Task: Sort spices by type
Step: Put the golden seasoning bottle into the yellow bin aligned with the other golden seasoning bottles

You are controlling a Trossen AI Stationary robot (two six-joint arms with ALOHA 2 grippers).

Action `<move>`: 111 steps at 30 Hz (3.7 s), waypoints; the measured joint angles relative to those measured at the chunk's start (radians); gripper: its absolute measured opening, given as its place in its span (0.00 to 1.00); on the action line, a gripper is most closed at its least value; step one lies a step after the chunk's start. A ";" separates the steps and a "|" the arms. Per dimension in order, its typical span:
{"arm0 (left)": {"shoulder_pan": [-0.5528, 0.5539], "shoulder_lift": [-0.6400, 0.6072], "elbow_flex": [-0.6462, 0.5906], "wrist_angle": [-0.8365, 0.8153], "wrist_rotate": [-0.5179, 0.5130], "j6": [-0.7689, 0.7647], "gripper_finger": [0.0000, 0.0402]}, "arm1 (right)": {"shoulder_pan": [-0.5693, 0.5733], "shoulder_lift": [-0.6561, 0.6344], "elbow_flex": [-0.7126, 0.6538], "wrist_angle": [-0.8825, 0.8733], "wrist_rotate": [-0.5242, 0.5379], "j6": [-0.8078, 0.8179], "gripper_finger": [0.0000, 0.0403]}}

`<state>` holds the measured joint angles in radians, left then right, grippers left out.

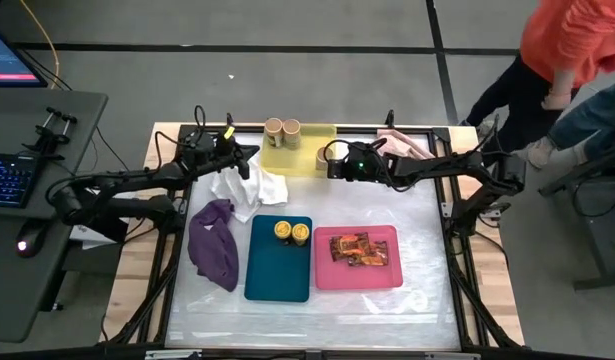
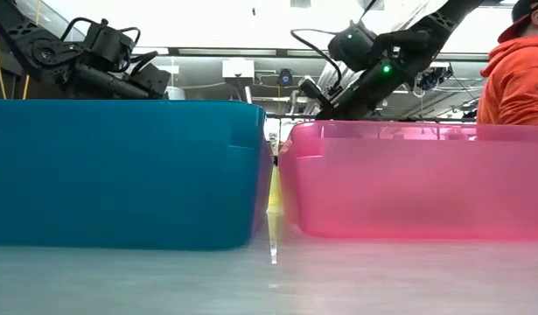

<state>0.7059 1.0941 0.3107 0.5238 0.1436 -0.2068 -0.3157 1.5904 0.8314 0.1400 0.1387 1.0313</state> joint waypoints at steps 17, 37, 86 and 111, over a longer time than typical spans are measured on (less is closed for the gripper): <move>0.000 0.150 0.000 0.133 0.000 0.001 0.00 | -0.026 0.001 0.000 0.002 -0.002 -0.003 0.00; 0.000 0.318 0.000 0.199 0.000 0.001 0.00 | -0.032 0.027 0.000 0.037 -0.041 0.007 0.00; -0.011 0.341 0.000 0.221 -0.001 -0.002 0.00 | -0.112 0.230 0.342 -0.314 -0.034 -0.297 0.00; -0.047 0.348 0.000 0.213 -0.003 0.026 0.00 | -0.113 0.274 0.381 -0.282 -0.053 -0.382 0.00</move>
<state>0.6594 1.4418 0.3107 0.7368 0.1406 -0.1810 -0.4286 1.8642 1.2126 -0.1417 0.0855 0.6497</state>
